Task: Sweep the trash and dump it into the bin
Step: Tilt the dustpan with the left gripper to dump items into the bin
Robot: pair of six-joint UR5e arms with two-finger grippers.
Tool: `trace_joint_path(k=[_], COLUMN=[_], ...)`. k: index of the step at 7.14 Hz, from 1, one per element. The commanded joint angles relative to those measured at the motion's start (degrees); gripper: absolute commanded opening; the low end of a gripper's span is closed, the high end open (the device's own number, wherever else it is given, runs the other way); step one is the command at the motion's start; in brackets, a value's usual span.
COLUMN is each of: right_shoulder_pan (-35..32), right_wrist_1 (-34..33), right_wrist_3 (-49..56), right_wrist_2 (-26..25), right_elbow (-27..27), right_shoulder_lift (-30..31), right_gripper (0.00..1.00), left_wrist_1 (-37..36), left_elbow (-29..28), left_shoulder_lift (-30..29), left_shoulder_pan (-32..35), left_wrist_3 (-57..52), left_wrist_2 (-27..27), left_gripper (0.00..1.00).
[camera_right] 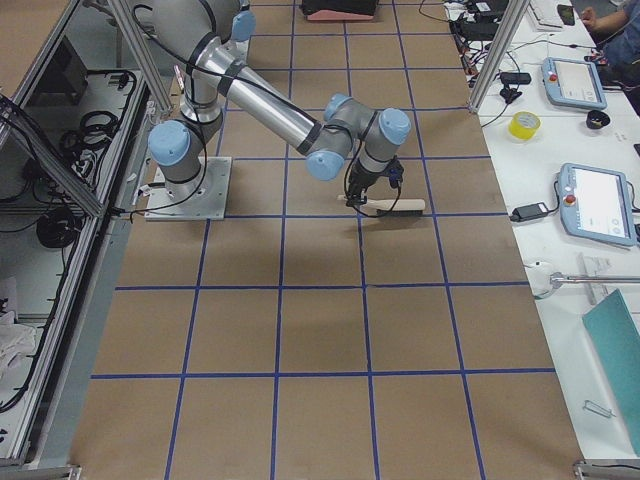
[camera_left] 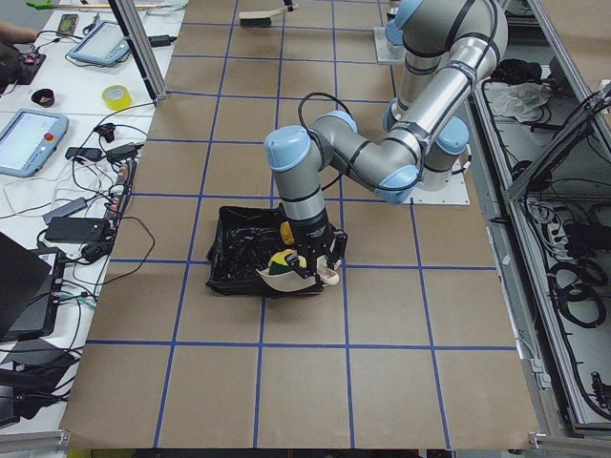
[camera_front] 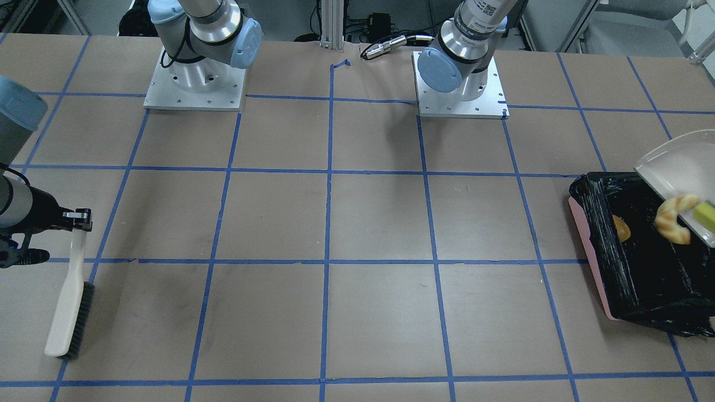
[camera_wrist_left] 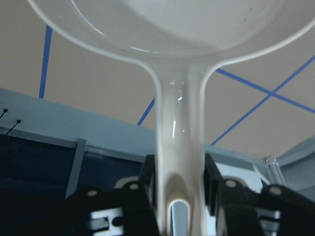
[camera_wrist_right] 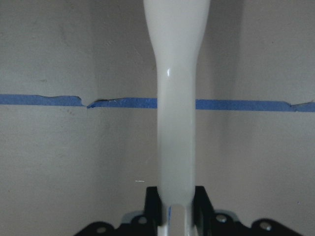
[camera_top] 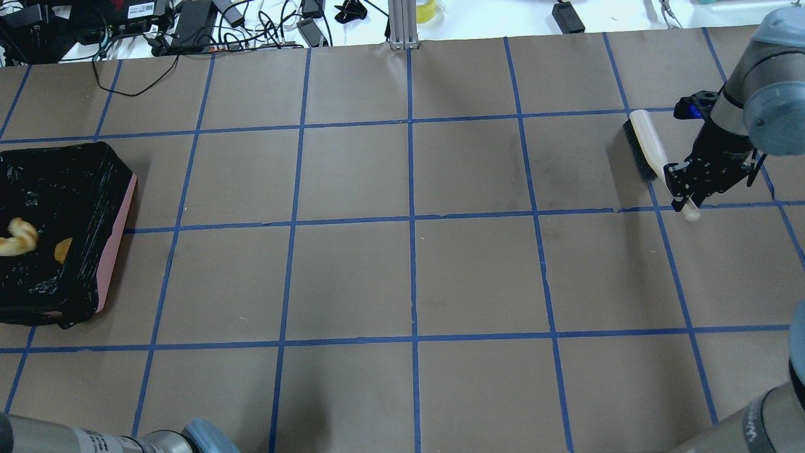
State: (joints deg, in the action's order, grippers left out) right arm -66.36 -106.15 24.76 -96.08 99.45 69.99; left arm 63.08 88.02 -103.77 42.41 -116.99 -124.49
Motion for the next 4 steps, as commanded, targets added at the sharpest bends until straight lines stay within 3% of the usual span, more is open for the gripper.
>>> trace_joint_path(k=[1,2,3,4], right_shoulder_pan=[0.0,0.0,0.0,0.0], right_wrist_1=[-2.0,-2.2,-2.2,-2.1], right_wrist_3=[-0.1,-0.4,-0.5,-0.6], right_wrist_2=[0.4,0.6,0.6,0.5], right_elbow=[0.0,0.0,0.0,0.0], right_shoulder_lift=[-0.3,-0.2,-0.2,-0.2], right_gripper=[0.58,0.87,1.00,1.00], left_wrist_1=[-2.9,-3.3,-3.8,-4.4], left_elbow=[1.8,2.6,2.7,2.5], left_shoulder_lift=[0.6,1.3,1.5,1.6], left_shoulder_pan=[5.8,6.8,6.9,7.0], left_wrist_3=[-0.7,-1.1,-1.9,-4.6], left_wrist_2=[-7.2,-8.0,-8.8,-8.9], left_gripper=[0.00,0.00,0.00,0.00])
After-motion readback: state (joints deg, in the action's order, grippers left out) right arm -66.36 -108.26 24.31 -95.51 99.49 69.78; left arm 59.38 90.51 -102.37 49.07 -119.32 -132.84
